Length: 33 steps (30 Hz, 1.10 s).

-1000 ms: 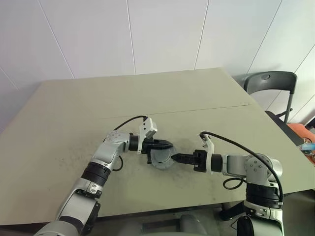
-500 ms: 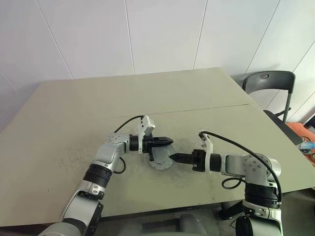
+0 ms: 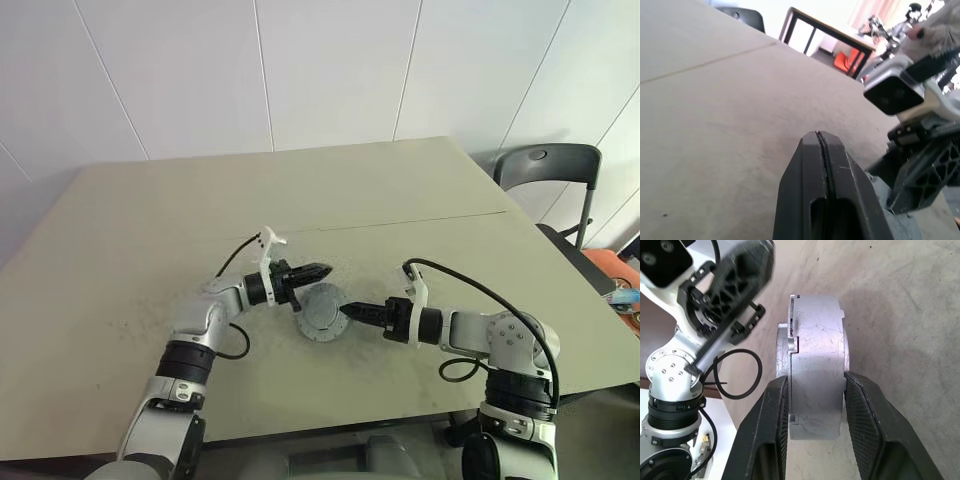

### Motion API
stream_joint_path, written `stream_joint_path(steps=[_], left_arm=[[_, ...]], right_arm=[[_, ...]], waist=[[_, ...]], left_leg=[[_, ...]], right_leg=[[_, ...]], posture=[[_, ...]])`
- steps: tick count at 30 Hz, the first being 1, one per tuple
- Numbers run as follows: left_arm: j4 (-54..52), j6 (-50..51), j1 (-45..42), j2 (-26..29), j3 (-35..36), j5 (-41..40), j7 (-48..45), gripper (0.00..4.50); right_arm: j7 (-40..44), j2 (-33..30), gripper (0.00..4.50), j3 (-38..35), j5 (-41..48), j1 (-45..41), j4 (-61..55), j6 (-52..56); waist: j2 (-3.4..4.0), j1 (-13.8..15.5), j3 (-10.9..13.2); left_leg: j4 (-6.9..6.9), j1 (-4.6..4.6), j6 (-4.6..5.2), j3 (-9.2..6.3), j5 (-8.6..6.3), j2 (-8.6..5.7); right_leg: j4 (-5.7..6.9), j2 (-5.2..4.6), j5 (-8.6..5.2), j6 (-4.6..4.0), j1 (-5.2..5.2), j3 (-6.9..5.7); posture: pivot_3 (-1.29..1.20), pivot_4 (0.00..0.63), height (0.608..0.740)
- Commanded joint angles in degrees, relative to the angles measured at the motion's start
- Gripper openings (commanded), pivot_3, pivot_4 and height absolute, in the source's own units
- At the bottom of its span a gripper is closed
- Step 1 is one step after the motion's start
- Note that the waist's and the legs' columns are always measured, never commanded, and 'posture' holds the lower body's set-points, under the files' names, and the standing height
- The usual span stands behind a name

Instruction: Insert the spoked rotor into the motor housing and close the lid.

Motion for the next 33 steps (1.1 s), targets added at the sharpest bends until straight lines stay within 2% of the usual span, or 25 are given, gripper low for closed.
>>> stream_joint_path(steps=[1, 14, 23, 26, 33], left_arm=[[-1.64, 2.02, -1.57, -0.82, 3.90, -3.48, 2.98, 0.00], [-3.36, 12.80, 1.68, -0.71, 11.59, -11.77, 10.42, 0.00], [-6.08, 18.73, 4.13, -4.24, 16.15, -18.79, 16.10, 0.00], [-6.00, 20.28, 3.43, -5.56, 18.96, -22.40, 18.25, 0.57], [-6.08, 24.68, 2.67, -6.97, 23.25, -30.15, 21.97, 2.76]], right_arm=[[0.12, 1.24, 1.41, -0.91, 1.97, -1.96, -0.10, -0.75], [-2.57, 7.75, 1.41, -12.00, 7.68, -6.10, 1.09, -4.16], [-7.24, 11.67, 1.41, -15.16, 11.68, -7.86, 2.39, -8.13], [-8.17, 11.62, 1.41, -15.06, 12.72, -7.80, 2.61, -8.92], [-10.01, 11.42, 1.41, -14.52, 15.65, -7.37, 2.82, -10.93]], waist=[[0.00, 0.00, 0.00], [0.04, -0.02, 0.03], [0.08, 0.01, 0.05], [0.08, -0.02, 0.05], [0.13, -0.14, 0.08]], left_leg=[[0.00, 0.00, 0.00, 0.00, 0.00, 0.00], [-0.03, -0.04, -0.01, -0.01, 0.00, 0.00], [-0.04, -0.06, -0.02, 0.00, 0.01, -0.01], [-0.04, -0.06, -0.02, 0.00, 0.01, 0.00], [-0.05, -0.07, -0.02, 0.01, 0.01, 0.00]], right_leg=[[0.00, 0.00, 0.00, 0.00, 0.00, 0.00], [0.01, 0.00, 0.02, -0.03, -0.06, 0.00], [0.01, 0.00, 0.02, -0.03, -0.08, 0.01], [0.01, 0.00, 0.02, -0.03, -0.09, 0.01], [0.01, 0.00, 0.01, -0.03, -0.10, 0.01]], posture=[[0.00, 0.000, 0.740], [0.00, 0.000, 0.740], [0.00, 0.000, 0.740], [0.00, 0.000, 0.740], [0.00, 0.000, 0.740]])
